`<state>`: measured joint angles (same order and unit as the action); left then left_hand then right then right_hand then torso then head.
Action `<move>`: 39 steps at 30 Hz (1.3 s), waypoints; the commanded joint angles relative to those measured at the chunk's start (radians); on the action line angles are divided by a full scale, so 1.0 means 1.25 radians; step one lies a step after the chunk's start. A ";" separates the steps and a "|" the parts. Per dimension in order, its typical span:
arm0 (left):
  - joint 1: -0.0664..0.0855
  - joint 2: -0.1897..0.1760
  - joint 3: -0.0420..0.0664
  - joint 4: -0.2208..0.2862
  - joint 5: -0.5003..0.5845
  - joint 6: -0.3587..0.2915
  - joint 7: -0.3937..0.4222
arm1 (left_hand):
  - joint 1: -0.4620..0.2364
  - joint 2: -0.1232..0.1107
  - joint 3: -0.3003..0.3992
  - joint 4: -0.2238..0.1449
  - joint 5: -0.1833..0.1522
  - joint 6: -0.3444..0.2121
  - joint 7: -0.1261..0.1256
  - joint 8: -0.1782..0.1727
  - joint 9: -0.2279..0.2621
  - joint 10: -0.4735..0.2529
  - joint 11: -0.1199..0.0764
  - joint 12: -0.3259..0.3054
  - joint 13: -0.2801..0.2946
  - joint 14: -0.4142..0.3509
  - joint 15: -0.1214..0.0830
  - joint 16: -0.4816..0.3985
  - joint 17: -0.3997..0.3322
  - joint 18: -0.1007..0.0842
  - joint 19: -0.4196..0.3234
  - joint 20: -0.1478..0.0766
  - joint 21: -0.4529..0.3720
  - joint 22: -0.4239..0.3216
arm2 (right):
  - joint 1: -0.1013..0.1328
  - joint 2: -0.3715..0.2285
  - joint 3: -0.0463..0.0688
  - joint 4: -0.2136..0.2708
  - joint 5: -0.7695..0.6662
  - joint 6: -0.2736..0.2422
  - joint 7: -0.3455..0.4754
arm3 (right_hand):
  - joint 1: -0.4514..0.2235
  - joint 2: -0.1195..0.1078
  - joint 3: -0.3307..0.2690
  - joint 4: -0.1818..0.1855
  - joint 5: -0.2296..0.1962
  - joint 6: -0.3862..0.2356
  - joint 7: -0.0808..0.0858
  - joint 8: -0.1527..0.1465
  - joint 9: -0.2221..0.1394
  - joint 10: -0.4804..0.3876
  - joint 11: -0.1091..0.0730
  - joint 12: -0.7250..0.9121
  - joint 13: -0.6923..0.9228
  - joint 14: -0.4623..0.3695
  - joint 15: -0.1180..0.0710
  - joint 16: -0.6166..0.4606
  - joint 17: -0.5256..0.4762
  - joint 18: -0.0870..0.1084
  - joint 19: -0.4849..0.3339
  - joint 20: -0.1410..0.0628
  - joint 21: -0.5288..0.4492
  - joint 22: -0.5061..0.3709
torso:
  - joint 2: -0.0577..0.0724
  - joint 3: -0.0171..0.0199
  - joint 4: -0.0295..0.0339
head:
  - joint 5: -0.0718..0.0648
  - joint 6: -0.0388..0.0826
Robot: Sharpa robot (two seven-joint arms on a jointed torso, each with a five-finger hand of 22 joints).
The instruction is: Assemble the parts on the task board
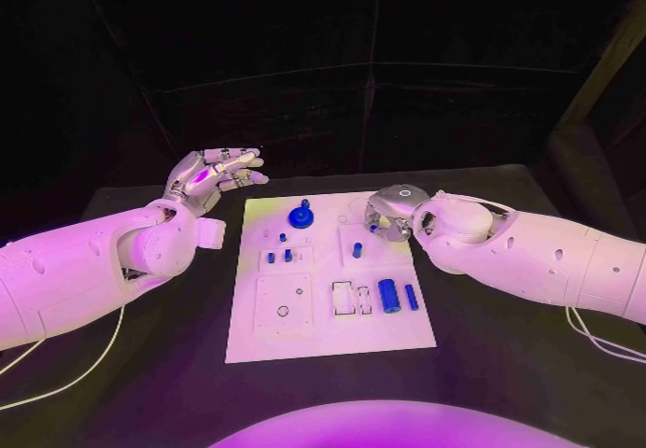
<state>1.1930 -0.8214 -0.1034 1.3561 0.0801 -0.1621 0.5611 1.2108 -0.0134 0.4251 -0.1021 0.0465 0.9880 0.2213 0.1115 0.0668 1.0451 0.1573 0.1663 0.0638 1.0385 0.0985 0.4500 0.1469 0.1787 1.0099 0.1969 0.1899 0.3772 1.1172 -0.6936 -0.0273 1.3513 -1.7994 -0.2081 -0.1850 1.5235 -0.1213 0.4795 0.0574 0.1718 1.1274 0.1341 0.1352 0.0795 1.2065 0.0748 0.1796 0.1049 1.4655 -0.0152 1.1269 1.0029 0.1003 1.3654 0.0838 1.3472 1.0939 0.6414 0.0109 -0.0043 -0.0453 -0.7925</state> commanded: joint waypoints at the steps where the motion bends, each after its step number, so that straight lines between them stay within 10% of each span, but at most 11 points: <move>1: 0.001 0.000 0.001 -0.002 0.005 0.012 0.008 | 0.000 0.004 -0.006 -0.003 0.002 -0.008 0.000 -0.005 -0.001 -0.005 0.001 -0.003 0.000 0.004 0.001 -0.005 -0.002 0.001 0.003 0.004 -0.006 -0.003 | 0.002 -0.003 0.001 0.010 -0.032 -0.067 -0.014 | -0.008 -0.001 0.007 -0.002 0.002 0.008 0.000 0.002 0.000 0.018 -0.012 -0.004 0.000 0.014 -0.007 -0.004 -0.002 -0.009 0.006 -0.001 0.004 0.002 | 0.000 0.0002 -0.0007 | -0.003 0.000; 14: 0.001 -0.005 0.001 -0.008 0.004 0.015 0.005 | 0.001 0.001 -0.009 -0.006 0.002 -0.013 0.002 -0.007 -0.001 -0.012 0.004 -0.003 0.000 0.002 0.003 -0.011 -0.005 0.001 0.000 0.006 -0.012 -0.009 | 0.002 -0.049 0.002 0.073 -0.015 -0.104 -0.026 | -0.017 -0.003 0.012 -0.006 0.004 0.008 0.000 0.000 0.000 0.019 -0.012 -0.009 -0.002 0.015 -0.007 -0.001 -0.001 -0.009 0.007 -0.002 0.006 0.005 | -0.001 -0.0008 -0.0002 | -0.008 -0.001; 26: 0.001 -0.001 0.000 -0.012 0.004 0.019 0.006 | 0.000 -0.002 -0.014 -0.007 0.002 -0.015 0.004 -0.007 0.000 -0.014 0.005 -0.001 0.001 0.001 0.005 -0.014 -0.007 0.001 0.000 0.007 -0.014 -0.013 | 0.003 -0.088 0.003 0.214 -0.010 -0.147 -0.023 | -0.032 -0.007 0.021 -0.012 0.016 0.011 0.000 -0.004 -0.001 0.022 -0.011 -0.017 -0.003 0.016 -0.007 0.003 0.001 -0.010 0.008 -0.003 0.010 0.009 | 0.000 -0.0002 0.0007 | -0.003 0.001; 39: 0.001 0.015 0.000 -0.014 0.004 0.018 0.004 | 0.000 -0.002 -0.014 -0.007 0.002 -0.015 0.004 -0.007 0.000 -0.014 0.005 -0.001 0.001 0.001 0.005 -0.014 -0.007 0.001 0.000 0.007 -0.014 -0.013 | -0.012 -0.022 0.001 0.247 0.011 -0.124 0.002 | -0.034 -0.007 0.022 -0.013 0.016 0.010 0.001 -0.005 -0.001 0.022 -0.011 -0.018 -0.004 0.016 -0.007 0.003 0.001 -0.009 0.007 -0.003 0.009 0.008 | -0.001 -0.0014 0.0013 | 0.032 -0.014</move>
<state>1.1927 -0.8054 -0.1047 1.3391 0.0817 -0.1512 0.5593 1.2108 -0.0135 0.4154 -0.1118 0.0465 0.9770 0.2249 0.1056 0.0670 1.0325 0.1626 0.1664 0.0639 1.0384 0.0985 0.4367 0.1397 0.1779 1.0099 0.1968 0.1762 0.3612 1.1039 -0.7237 -0.0251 1.6597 -1.7967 -0.3626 -0.2024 1.4916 -0.1315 0.5024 0.0404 0.1895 1.1341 0.1342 0.1273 0.0764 1.2310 0.0609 0.1591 0.0998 1.4686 -0.0182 1.1269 1.0033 0.1007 1.3689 0.0803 1.3553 1.1049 0.6410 0.0084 -0.0011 -0.0154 -0.8061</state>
